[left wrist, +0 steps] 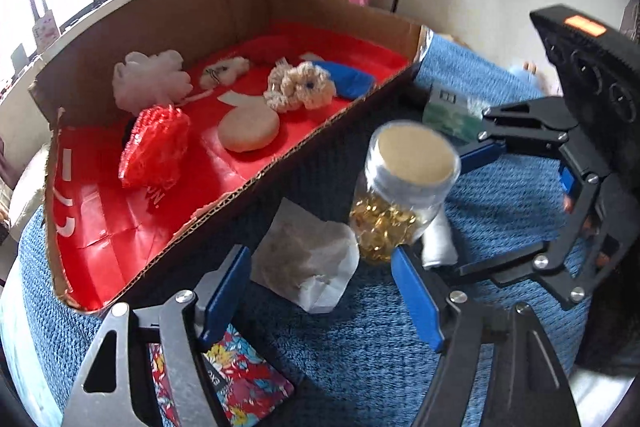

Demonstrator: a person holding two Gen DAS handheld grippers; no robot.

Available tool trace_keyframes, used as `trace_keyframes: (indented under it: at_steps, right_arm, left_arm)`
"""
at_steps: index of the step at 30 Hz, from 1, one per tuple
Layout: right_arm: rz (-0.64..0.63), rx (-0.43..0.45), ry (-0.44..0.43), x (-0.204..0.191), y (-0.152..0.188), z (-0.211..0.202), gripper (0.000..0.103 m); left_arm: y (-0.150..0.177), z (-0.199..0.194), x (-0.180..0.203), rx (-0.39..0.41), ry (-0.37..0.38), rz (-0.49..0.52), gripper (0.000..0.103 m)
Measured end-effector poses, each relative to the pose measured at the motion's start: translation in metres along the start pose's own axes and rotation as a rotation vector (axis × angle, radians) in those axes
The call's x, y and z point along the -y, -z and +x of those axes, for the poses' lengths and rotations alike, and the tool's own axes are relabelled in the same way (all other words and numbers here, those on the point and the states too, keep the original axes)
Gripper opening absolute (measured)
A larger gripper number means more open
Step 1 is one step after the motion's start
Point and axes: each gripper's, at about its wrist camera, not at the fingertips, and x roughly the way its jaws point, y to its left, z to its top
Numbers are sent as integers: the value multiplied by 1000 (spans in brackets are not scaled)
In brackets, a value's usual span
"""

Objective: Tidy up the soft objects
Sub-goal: 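Grasp the white tissue with the left tool while the right tool grasps the cotton pad, then lift the tissue and cotton pad and carry both into the box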

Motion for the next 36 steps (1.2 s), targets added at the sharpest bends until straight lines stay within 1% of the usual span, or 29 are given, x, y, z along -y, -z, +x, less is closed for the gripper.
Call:
trace_keyframes:
  at_steps: [4, 6, 8, 9, 10, 12, 13, 14, 17, 19, 23, 27, 31, 34, 36]
  right_arm:
    - [-10, -8, 0, 0, -1, 7, 73]
    - [-14, -10, -4, -1, -1, 8, 68]
    - [-16, -10, -4, -1, -1, 10, 52]
    - [-18, -13, -6, -1, -1, 11, 48]
    - [-22, -13, -5, -2, 0, 12, 40]
    - [-35, -10, 1, -5, 1, 11, 39]
    - [-41, -6, 1, -6, 2, 9, 37]
    - [-43, 5, 7, -7, 2, 5, 37]
    - [-27, 36, 10, -6, 3, -6, 37]
    - [-16, 50, 22, -5, 5, -14, 37]
    - [6, 74, 44, -4, 11, -28, 37]
    - [44, 103, 62, -4, 17, -42, 37]
    - [47, 123, 81, -10, 25, -52, 37]
    - [52, 133, 83, -14, 31, -57, 37]
    - [58, 135, 80, -16, 34, -58, 37]
  left_arm:
    - [1, 13, -1, -54, -7, 29, 75]
    - [2, 19, -1, -74, -10, 41, 75]
    - [2, 22, 1, -84, -17, 53, 72]
    - [1, 23, 1, -87, -13, 52, 60]
    - [1, 24, 2, -88, -13, 53, 34]
    - [1, 26, 6, -87, -32, 79, 26]
    - [2, 29, 7, -100, -30, 83, 16]
    - [1, 33, 7, -109, -37, 74, 15]
    - [2, 28, 4, -87, -56, 53, 14]
    - [4, 23, 2, -78, -48, 22, 13]
    - [9, 9, 8, -45, -54, 0, 13]
    - [15, -10, 17, 17, -49, -38, 13]
    - [23, -28, 25, 92, -57, -94, 13]
    - [33, -42, 30, 153, -47, -158, 13]
    - [37, -47, 33, 178, -52, -188, 13]
